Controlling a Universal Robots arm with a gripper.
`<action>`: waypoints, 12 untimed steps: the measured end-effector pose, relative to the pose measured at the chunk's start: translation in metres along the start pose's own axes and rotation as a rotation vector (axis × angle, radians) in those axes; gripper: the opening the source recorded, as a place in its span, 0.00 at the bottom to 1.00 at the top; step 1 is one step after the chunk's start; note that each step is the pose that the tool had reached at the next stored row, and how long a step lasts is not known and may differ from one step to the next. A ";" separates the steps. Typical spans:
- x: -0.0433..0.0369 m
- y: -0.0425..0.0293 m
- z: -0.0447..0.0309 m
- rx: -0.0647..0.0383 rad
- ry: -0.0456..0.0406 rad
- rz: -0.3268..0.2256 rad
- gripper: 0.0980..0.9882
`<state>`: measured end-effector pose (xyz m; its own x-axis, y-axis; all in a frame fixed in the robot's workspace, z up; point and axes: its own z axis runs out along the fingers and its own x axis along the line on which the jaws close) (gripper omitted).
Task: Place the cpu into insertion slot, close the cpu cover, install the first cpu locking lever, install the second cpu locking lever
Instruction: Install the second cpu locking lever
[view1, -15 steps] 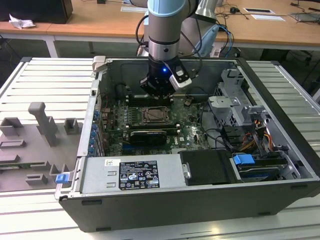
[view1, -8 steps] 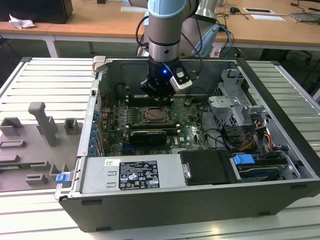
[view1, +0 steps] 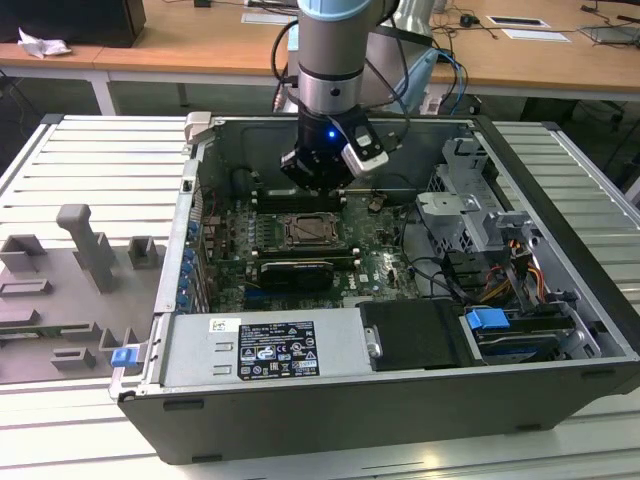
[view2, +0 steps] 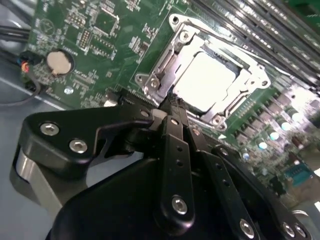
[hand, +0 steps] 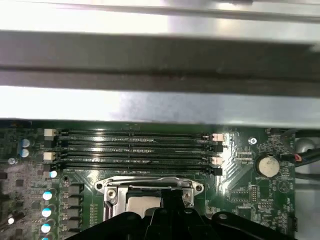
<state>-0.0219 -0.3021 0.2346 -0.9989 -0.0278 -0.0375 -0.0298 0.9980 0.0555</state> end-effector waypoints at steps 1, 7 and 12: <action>-0.0002 0.0002 -0.0046 0.000 0.0000 0.000 0.01; 0.0001 -0.0122 -0.0092 0.004 0.0001 0.000 0.01; 0.0007 -0.0318 -0.0067 0.005 0.0058 0.000 0.01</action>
<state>-0.0219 -0.3342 0.2395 -0.9991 -0.0279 -0.0317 -0.0295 0.9983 0.0504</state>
